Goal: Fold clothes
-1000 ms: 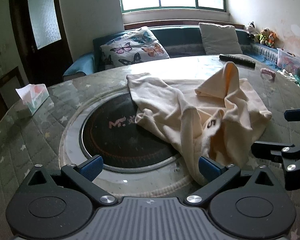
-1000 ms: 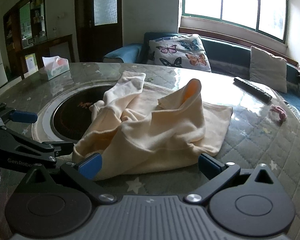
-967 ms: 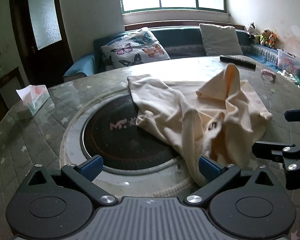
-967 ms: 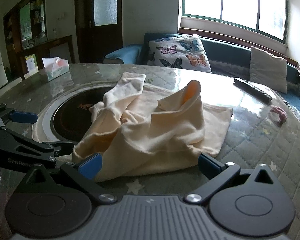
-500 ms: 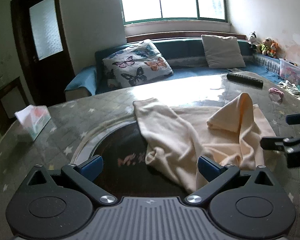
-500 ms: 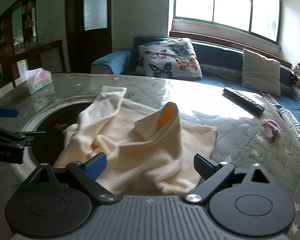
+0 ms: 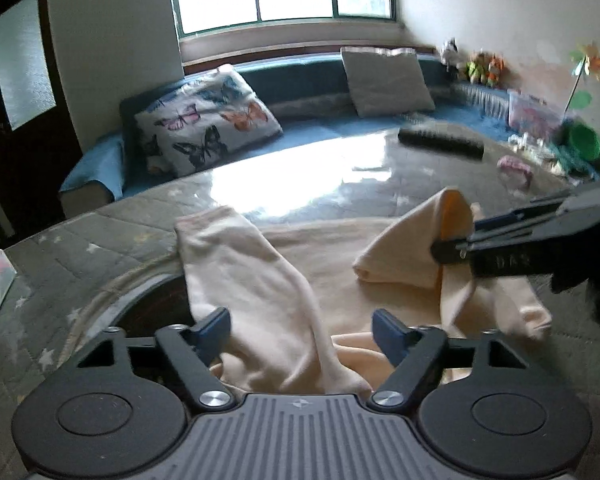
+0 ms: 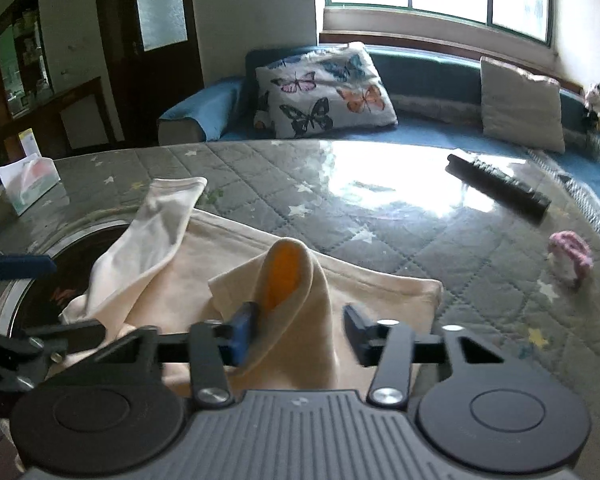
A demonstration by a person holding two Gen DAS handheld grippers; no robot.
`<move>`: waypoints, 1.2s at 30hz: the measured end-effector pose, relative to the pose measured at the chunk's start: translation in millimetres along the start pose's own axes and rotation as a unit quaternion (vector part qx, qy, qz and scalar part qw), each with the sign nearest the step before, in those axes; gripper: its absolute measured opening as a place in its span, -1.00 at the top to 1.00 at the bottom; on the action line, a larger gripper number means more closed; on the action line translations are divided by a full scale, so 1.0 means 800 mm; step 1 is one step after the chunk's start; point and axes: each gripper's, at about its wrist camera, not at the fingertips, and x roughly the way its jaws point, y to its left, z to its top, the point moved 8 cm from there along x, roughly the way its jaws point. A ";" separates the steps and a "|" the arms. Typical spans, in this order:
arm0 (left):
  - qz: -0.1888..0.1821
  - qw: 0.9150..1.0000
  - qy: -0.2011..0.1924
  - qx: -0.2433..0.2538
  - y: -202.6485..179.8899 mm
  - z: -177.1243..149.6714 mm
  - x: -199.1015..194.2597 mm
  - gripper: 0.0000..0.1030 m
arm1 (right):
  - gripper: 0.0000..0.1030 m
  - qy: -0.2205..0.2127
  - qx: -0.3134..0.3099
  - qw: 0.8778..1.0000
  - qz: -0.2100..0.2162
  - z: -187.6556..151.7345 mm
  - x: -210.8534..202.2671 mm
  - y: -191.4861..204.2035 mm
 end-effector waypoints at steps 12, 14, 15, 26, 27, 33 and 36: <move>-0.016 0.999 0.011 -0.033 0.013 -0.016 -0.005 0.93 | 0.94 -0.025 0.028 0.999 -0.015 0.000 -0.033 -0.036; -0.009 0.999 0.006 -0.038 0.019 -0.016 -0.015 0.93 | 0.95 -0.034 0.032 0.999 -0.022 -0.002 -0.048 -0.045; -0.003 0.999 0.004 -0.041 0.021 -0.017 -0.020 0.93 | 0.95 -0.038 0.034 0.998 -0.026 -0.003 -0.056 -0.050; 0.032 0.997 -0.020 -0.068 0.043 -0.039 -0.084 0.95 | 0.95 -0.069 0.079 0.991 -0.082 -0.043 -0.144 -0.118; 0.033 0.997 -0.020 -0.073 0.046 -0.044 -0.092 0.95 | 0.95 -0.071 0.083 0.990 -0.087 -0.047 -0.152 -0.125; 0.026 0.994 -0.007 -0.104 0.066 -0.082 -0.131 0.95 | 0.94 -0.073 0.119 0.985 -0.106 -0.081 -0.191 -0.157; 0.020 0.993 0.010 -0.112 0.070 -0.100 -0.134 0.94 | 0.86 -0.053 0.140 0.982 -0.119 -0.101 -0.187 -0.173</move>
